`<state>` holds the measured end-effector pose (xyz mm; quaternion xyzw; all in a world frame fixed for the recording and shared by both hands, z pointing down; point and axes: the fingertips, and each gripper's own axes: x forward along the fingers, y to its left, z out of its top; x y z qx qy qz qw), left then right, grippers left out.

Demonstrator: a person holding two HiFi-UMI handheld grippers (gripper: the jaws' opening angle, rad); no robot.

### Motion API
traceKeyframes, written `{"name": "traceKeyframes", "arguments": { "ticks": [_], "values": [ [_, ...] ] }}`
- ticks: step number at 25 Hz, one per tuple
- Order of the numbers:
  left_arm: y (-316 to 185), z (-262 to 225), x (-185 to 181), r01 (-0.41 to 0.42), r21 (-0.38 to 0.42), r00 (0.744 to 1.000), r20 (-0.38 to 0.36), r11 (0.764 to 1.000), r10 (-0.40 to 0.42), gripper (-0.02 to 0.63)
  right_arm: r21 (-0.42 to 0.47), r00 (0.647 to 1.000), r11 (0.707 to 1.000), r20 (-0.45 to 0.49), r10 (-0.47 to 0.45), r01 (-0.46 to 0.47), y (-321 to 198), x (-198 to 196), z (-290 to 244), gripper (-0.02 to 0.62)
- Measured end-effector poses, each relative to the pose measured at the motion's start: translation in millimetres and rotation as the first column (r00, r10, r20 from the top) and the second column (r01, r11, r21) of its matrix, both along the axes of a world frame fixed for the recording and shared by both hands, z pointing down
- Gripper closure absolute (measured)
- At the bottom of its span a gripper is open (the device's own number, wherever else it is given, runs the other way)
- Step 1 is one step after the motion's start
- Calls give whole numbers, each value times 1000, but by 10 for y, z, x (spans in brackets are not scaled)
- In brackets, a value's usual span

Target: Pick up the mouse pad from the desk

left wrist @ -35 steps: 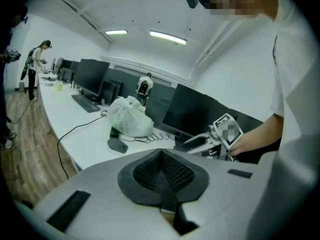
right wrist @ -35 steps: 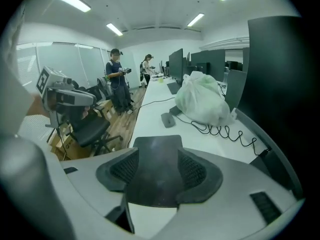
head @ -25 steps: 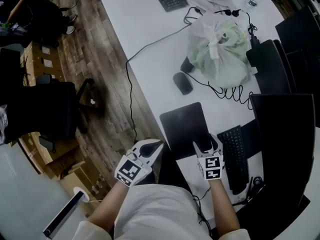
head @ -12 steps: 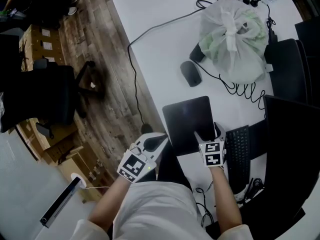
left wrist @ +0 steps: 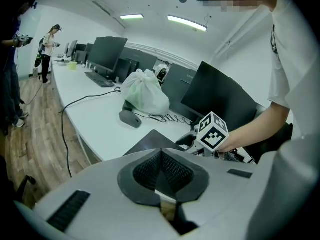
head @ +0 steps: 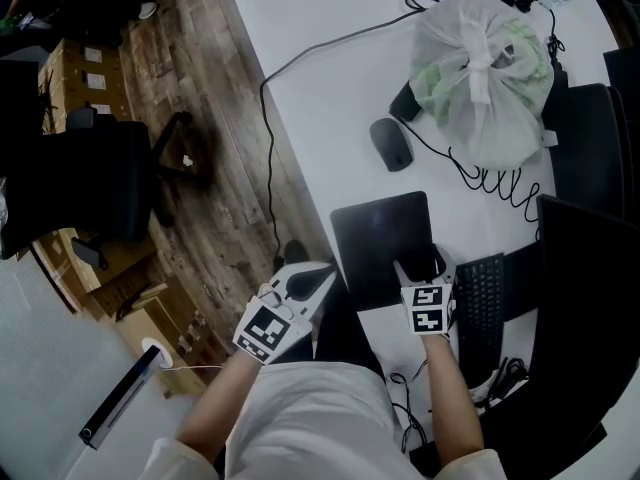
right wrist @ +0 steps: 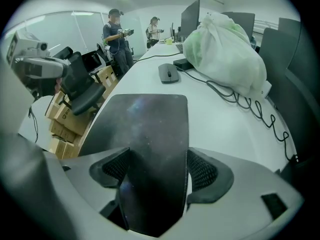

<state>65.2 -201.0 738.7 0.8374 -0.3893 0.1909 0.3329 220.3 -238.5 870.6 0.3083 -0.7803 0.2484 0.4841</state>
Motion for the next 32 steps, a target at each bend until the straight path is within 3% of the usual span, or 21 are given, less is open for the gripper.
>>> {"name": "traceKeyframes", "arguments": {
  "ticks": [11,14,19,25,32],
  "values": [
    [38,-19,-66,22,-7,1000,8,1000,-22,589,-5,1000,1000,-9,5,-5,14,-5,-19,246],
    [57,-21,-68,23,-7,1000,12,1000,-23,589,6,1000,1000,1,-16,16,50,-87,-45,337],
    [50,-56,-77,26,2,1000,17,1000,-26,589,7,1000,1000,16,-18,18,96,-145,-47,384],
    [70,-166,-79,25,22,999,24,999,-26,589,28,996,996,29,-83,82,235,-279,-108,536],
    [143,-423,-107,7,57,999,34,998,-9,589,7,990,1000,139,-22,22,350,-342,-472,549]
  ]
}}
